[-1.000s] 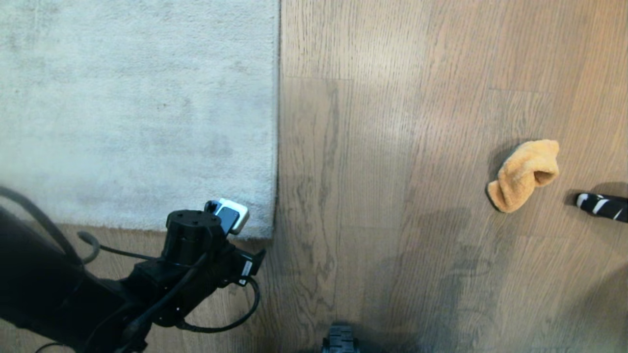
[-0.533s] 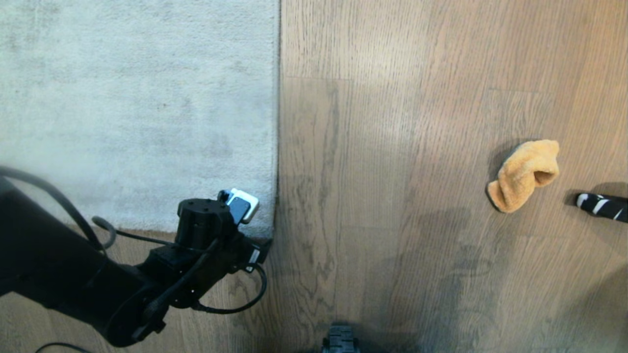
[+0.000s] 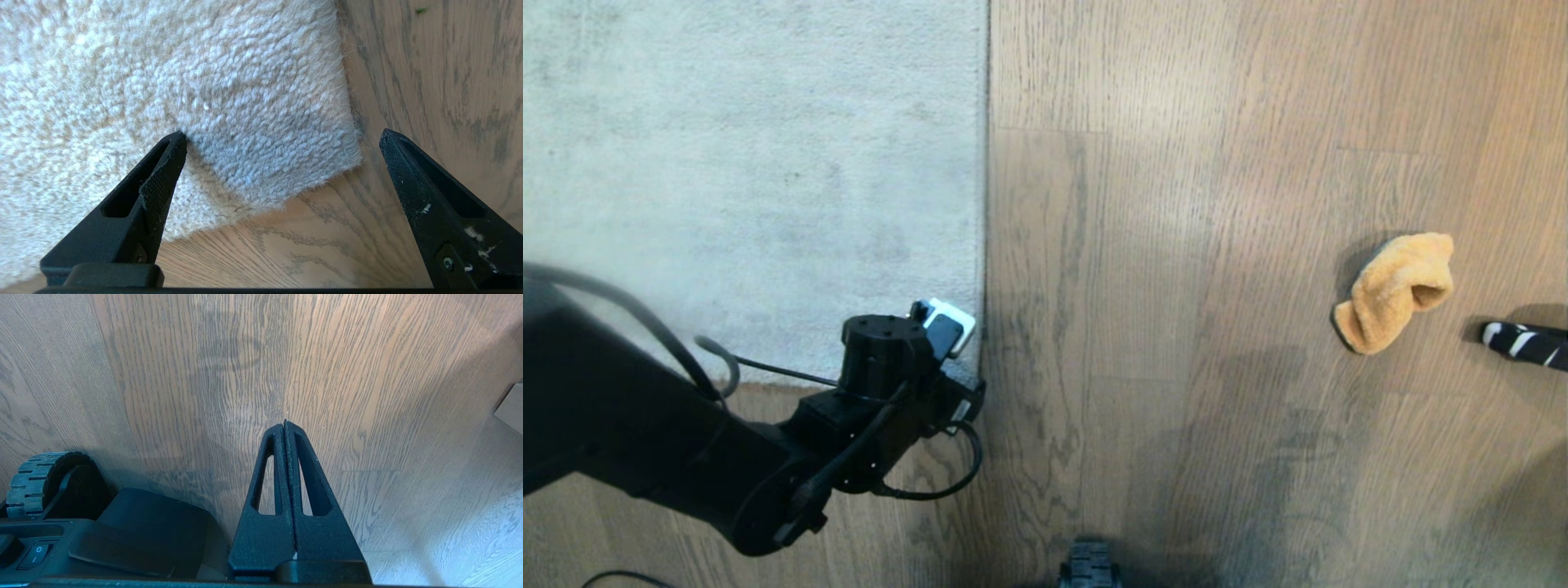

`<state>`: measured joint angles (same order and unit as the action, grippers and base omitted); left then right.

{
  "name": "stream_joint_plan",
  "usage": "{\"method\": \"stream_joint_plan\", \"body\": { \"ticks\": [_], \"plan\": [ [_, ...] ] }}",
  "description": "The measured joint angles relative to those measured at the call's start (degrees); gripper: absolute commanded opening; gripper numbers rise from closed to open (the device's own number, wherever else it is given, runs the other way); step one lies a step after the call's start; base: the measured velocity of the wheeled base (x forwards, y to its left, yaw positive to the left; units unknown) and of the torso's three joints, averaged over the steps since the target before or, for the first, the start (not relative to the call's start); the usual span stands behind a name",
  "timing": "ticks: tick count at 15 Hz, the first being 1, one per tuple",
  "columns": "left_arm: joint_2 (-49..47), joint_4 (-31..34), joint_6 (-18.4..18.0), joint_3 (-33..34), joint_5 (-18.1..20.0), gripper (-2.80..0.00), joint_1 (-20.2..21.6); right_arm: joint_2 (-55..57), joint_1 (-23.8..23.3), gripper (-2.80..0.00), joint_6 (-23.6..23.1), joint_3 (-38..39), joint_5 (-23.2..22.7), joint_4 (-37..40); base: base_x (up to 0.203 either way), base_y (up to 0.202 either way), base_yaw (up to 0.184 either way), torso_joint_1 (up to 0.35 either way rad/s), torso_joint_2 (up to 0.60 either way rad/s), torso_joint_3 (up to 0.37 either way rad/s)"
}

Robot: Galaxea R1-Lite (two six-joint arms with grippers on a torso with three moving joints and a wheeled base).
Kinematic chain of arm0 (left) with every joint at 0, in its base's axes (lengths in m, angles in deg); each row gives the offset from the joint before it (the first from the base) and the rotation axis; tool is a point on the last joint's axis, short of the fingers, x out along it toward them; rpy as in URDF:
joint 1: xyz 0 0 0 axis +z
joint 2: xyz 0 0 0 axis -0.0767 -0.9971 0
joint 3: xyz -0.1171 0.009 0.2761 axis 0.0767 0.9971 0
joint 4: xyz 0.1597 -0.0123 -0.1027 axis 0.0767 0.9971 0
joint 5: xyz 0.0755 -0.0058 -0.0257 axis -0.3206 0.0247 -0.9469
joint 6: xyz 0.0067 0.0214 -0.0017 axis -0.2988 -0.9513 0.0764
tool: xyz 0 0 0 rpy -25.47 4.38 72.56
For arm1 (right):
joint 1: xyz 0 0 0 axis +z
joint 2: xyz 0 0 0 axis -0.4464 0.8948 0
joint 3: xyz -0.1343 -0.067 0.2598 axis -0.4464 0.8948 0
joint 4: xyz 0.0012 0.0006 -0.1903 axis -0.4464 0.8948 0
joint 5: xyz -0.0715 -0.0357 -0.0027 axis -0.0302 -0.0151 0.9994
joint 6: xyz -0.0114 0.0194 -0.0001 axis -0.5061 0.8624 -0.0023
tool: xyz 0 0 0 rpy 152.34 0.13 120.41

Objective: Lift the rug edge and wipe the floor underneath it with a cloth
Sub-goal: Lift up the carpet

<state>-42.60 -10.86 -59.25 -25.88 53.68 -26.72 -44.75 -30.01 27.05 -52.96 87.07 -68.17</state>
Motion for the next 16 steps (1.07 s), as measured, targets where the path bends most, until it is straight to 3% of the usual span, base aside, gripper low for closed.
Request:
{"method": "stream_joint_plan", "body": {
  "ticks": [5,9,16],
  "plan": [
    [-0.06,0.28,-0.41,0.68,-1.21,0.0,-0.91,0.0,0.0,-2.8,-0.02,0.0,0.0,0.01,0.0,0.0,0.0,0.0,0.0,0.0],
    [-0.06,2.61,-0.46,0.93,-8.71,0.0,-3.45,0.0,0.0,-2.8,-0.02,0.0,0.01,0.0,0.0,0.0,0.0,0.0,0.0,0.0],
    [-0.13,2.76,-2.47,1.01,-12.63,0.0,-6.26,0.0,0.0,-2.8,-0.02,0.0,0.0,-0.01,0.0,0.0,0.0,0.0,0.0,0.0]
  ]
}}
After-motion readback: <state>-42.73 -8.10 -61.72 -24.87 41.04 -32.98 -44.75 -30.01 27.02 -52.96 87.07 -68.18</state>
